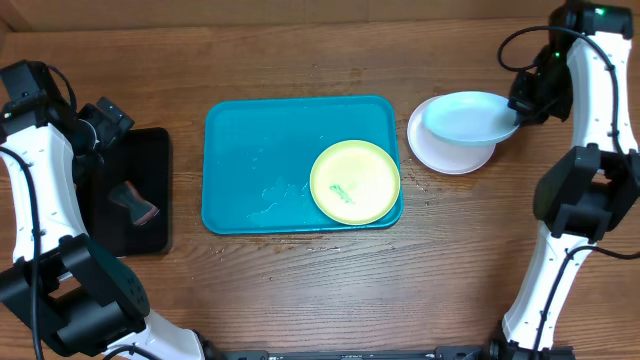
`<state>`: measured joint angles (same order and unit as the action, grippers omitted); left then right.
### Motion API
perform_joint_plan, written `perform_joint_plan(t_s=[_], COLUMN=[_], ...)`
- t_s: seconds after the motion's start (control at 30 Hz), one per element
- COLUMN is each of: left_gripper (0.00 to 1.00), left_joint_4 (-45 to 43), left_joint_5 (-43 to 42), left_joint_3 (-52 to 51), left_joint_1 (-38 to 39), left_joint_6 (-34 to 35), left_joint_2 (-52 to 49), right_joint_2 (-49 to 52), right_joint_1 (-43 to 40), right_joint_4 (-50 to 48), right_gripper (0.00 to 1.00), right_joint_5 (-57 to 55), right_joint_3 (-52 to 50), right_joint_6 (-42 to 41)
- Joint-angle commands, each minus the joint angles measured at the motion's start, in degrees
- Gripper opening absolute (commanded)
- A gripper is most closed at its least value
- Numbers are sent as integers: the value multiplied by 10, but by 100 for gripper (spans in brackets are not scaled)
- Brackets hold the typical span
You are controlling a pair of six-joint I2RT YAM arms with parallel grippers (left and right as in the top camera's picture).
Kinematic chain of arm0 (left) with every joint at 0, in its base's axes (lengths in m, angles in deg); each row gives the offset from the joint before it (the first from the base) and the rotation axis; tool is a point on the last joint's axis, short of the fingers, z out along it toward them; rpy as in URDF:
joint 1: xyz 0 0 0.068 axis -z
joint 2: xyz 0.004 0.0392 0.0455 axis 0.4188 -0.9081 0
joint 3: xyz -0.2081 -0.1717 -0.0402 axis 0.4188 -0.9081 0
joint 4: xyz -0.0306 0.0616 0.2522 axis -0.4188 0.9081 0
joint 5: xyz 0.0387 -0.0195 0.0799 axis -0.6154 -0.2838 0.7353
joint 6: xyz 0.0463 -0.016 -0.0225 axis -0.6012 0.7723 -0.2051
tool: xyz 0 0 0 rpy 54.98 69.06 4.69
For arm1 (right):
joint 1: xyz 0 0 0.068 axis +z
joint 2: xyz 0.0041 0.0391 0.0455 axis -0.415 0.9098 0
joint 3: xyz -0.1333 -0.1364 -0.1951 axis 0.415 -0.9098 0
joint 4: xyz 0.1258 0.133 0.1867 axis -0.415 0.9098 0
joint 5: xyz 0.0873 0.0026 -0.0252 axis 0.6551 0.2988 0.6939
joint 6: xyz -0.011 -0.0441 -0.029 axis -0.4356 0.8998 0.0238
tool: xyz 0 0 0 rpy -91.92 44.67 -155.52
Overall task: Clean dirty plates on tray and stack at the side
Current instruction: 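Move the right gripper to the yellow-green plate rim and grip it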
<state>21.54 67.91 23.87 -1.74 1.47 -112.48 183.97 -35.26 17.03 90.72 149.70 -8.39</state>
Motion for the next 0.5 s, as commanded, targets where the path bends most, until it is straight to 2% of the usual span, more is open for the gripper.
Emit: perform_joint_plan(t_s=[0.0, 0.07, 0.13, 0.23, 0.3, 0.47], left_gripper=[100, 100, 100, 100, 100, 100], left_joint_4=[0, 0, 1, 1, 1, 1], left_joint_5=[6, 6, 6, 6, 6, 5], left_joint_3=[2, 2, 2, 2, 2, 2], left_joint_1=[0, 0, -1, 0, -1, 0], left_joint_6=[4, 4, 4, 4, 4, 4], left_joint_2=[2, 2, 2, 2, 2, 2], right_joint_2=[-17, -17, -17, -17, -17, -17], right_joint_1=[7, 7, 7, 12, 22, 76], right_joint_4=[-3, 0, 0, 0, 0, -4], right_gripper=[10, 26, 28, 37, 37, 40], right_joint_5=[9, 10, 10, 37, 75, 151], right_joint_3=[0, 0, 0, 0, -1, -1], right_joint_6=[6, 6, 6, 7, 24, 139])
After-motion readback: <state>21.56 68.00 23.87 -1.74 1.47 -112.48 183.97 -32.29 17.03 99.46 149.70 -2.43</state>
